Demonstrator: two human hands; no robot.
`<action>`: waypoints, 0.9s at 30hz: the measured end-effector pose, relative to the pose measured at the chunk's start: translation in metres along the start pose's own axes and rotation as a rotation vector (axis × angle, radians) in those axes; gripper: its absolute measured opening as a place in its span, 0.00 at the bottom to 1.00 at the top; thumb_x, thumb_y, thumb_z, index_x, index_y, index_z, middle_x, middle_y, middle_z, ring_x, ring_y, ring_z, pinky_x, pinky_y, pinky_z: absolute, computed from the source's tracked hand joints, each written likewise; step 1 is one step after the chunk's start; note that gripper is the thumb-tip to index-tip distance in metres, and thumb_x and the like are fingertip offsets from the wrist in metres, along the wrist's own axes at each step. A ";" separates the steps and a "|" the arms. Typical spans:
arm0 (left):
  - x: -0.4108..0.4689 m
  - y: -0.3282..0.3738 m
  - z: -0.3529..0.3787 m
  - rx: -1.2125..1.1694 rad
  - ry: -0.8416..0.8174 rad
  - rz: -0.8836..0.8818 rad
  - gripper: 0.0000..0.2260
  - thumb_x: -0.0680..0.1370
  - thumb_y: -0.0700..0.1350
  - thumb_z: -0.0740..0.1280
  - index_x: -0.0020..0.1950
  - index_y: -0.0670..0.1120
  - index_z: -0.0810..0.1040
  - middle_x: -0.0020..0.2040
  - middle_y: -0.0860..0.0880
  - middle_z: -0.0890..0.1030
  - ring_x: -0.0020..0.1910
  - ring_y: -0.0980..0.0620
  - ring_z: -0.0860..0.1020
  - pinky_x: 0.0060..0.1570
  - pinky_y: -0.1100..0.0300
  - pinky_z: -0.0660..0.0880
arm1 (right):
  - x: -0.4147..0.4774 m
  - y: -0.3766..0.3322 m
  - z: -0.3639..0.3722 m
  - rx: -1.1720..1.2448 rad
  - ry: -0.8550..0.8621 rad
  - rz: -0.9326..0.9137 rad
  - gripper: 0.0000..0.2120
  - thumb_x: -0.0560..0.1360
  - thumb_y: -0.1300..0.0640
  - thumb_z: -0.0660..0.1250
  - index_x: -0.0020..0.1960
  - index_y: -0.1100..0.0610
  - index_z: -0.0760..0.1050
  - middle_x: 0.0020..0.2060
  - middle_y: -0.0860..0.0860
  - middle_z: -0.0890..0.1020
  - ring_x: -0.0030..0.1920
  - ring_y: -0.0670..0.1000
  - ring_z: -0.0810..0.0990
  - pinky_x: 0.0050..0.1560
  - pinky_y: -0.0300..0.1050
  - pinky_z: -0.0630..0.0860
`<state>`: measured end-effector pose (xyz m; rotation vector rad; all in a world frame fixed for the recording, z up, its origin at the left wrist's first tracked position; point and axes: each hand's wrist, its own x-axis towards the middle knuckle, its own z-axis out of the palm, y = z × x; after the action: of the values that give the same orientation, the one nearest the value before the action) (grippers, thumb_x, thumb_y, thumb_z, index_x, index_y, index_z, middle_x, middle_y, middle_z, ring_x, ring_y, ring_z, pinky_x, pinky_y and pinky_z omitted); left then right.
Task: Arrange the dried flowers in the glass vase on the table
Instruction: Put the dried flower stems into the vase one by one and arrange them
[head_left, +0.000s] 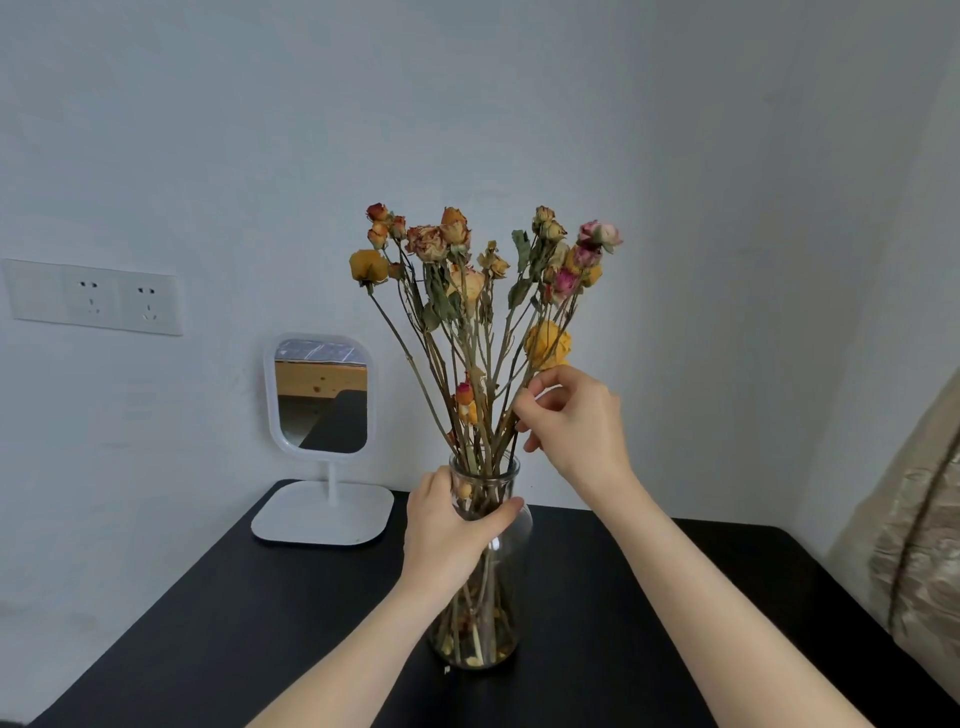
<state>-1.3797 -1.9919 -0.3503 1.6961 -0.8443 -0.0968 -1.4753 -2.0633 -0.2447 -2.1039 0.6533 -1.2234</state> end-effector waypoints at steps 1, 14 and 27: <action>0.000 0.000 0.000 -0.002 -0.001 0.002 0.24 0.64 0.60 0.73 0.54 0.51 0.73 0.50 0.54 0.74 0.54 0.54 0.73 0.56 0.52 0.75 | 0.000 0.001 0.000 0.024 -0.020 0.007 0.05 0.72 0.58 0.66 0.39 0.51 0.73 0.30 0.52 0.82 0.23 0.44 0.78 0.30 0.38 0.76; 0.000 0.000 0.000 -0.015 -0.002 0.014 0.22 0.64 0.60 0.73 0.52 0.52 0.73 0.48 0.54 0.74 0.53 0.53 0.73 0.55 0.50 0.75 | -0.015 0.020 0.001 -0.179 -0.304 0.022 0.06 0.73 0.59 0.67 0.39 0.50 0.75 0.30 0.48 0.81 0.23 0.43 0.78 0.32 0.38 0.78; 0.001 -0.001 0.001 -0.013 0.005 0.023 0.24 0.63 0.61 0.73 0.54 0.52 0.73 0.50 0.54 0.75 0.54 0.54 0.73 0.55 0.50 0.75 | -0.017 0.025 0.003 -0.091 -0.208 -0.004 0.05 0.75 0.58 0.66 0.41 0.51 0.74 0.29 0.47 0.80 0.23 0.43 0.77 0.30 0.35 0.76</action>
<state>-1.3790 -1.9926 -0.3513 1.6736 -0.8580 -0.0817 -1.4831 -2.0685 -0.2735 -2.2702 0.6212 -0.9756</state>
